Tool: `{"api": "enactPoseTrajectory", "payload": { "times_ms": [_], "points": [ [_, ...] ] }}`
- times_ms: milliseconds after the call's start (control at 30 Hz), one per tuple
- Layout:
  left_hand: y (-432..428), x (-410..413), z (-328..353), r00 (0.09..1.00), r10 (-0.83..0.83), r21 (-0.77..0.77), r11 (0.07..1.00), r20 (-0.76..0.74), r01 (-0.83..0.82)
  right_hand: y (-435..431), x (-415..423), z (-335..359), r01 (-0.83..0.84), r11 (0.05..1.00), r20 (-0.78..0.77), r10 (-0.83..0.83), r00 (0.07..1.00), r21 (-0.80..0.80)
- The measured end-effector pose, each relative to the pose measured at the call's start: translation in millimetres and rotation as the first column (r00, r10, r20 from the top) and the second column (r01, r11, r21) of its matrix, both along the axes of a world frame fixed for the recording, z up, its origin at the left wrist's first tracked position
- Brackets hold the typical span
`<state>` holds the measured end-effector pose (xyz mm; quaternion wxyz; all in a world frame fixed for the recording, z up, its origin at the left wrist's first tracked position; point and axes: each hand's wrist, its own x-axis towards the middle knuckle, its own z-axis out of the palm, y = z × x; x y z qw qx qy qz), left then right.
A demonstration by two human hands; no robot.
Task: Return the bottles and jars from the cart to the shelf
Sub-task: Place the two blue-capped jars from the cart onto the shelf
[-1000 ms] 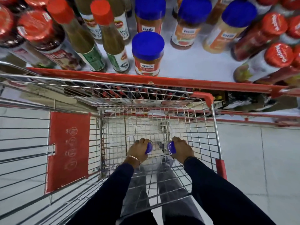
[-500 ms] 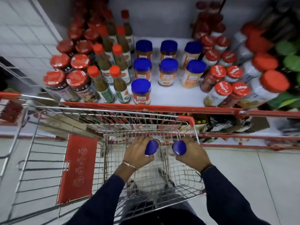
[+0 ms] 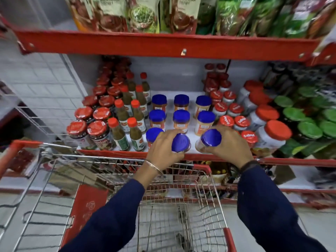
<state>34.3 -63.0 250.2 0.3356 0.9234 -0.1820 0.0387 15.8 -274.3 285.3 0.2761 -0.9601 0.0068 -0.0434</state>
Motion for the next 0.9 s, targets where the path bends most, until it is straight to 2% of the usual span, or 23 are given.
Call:
{"api": "enactPoseTrajectory", "payload": {
  "times_ms": [300, 567, 700, 800, 900],
  "points": [
    [-35.4, 57.6, -9.9, 0.995, -0.065, 0.086, 0.994, -0.069, 0.071, -7.5, 49.4, -10.0, -0.045, 0.995, -0.194, 0.027, 0.981, -0.09],
    [-38.9, 71.1, -22.4, 0.975, -0.13, 0.155, 0.975, -0.178, 0.158, -16.2, 67.2, -32.8, -0.103, 0.994, -0.267, 0.087, 0.96, -0.048],
    [-37.8, 73.4, -28.1, 0.976, -0.119, 0.164, 0.975, -0.184, 0.15, -16.6, 66.8, -32.7, -0.149, 0.98, -0.318, 0.101, 0.943, -0.131],
    [-34.1, 65.1, -33.7, 0.984, -0.12, 0.153, 0.978, -0.13, 0.14, -13.4, 62.0, -31.3, -0.156, 0.956, -0.33, 0.068, 0.942, -0.248],
    [-20.0, 46.8, -33.4, 0.993, -0.116, 0.067, 0.991, 0.036, 0.113, -1.3, 51.5, -24.8, -0.142, 0.911, -0.283, 0.029, 0.959, -0.387]
  ]
}}
